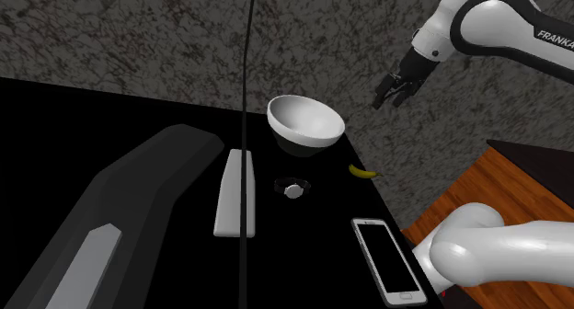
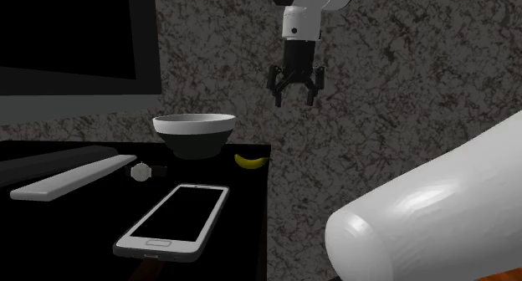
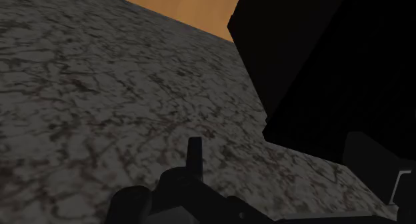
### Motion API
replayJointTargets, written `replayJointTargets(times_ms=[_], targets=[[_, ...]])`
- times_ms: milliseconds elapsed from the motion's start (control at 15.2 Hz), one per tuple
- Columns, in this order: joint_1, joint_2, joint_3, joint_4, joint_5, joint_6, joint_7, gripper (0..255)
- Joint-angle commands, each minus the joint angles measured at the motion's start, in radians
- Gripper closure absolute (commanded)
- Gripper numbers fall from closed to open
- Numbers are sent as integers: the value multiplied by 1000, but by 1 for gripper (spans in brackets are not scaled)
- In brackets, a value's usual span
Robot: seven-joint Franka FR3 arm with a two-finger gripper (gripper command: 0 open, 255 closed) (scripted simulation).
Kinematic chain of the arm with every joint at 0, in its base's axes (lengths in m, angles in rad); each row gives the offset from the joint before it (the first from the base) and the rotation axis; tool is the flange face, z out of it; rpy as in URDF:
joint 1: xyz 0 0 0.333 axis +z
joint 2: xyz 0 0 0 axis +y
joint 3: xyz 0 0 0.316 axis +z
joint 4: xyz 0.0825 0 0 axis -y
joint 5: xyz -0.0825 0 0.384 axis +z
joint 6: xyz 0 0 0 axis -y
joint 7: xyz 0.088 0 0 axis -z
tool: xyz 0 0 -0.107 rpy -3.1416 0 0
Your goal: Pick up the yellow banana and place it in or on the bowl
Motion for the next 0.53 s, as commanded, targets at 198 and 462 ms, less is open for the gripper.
replayJointTargets(times_ms=[198,462], targets=[[64,-38,27,-52,19,10,-70,0],[153,-98,63,-124,45,17,-164,0]])
